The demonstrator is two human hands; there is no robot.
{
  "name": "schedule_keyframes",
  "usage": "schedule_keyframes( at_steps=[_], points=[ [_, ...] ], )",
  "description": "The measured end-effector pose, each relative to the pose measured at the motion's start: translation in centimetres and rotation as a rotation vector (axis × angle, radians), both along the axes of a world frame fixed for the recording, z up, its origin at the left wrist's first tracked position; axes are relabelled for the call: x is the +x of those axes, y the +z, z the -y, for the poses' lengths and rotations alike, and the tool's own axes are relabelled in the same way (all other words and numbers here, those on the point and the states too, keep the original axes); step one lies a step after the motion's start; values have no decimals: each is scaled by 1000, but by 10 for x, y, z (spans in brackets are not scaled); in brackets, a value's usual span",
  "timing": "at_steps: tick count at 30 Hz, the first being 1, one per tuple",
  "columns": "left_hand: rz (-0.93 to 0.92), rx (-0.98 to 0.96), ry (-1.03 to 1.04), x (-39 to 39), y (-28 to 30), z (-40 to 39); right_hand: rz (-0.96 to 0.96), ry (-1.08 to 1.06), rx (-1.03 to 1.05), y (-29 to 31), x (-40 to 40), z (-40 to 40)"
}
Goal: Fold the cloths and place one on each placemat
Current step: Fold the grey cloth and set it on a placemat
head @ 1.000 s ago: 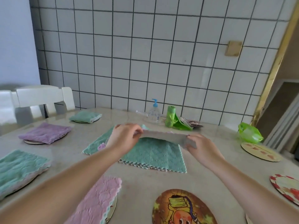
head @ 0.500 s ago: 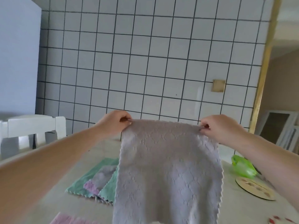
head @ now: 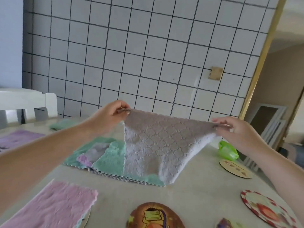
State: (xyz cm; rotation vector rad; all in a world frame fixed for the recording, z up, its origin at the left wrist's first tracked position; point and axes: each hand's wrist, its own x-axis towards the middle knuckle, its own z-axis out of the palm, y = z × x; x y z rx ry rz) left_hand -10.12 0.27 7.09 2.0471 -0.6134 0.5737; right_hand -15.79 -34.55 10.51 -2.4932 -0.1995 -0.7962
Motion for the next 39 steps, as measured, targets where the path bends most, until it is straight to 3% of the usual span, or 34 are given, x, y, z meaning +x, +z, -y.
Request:
schedule_keyframes(
  at_steps=[3, 6, 9, 13, 18, 22, 30, 34, 39],
  points=[
    [-107, 62, -36, -26, -29, 0, -76, 67, 228, -36, -27, 0],
    [-353, 31, -181, -51, -65, -6, -214, 95, 394, -86, -53, 4],
    [-573, 131, -235, -78, -98, -11, -369, 97, 502, -136, -73, 9],
    [-804, 120, -267, -100, -124, -12, -549, 110, 685, -180, -91, 10],
    [-1051, 193, -312, -112, -133, -9, -754, 61, 609, -196, -107, 18],
    [-1003, 250, -261, -100, -140, -3, -736, 37, 469, -195, -102, 15],
    [-639, 473, -99, -67, -147, -3, -615, -36, 248, -195, -61, 10],
    [-570, 559, -43, -60, -152, -2, -578, -62, 109, -205, -44, 8],
    [-549, 623, -9, -51, -158, -2, -567, -68, 78, -211, -34, 10]
  ],
)
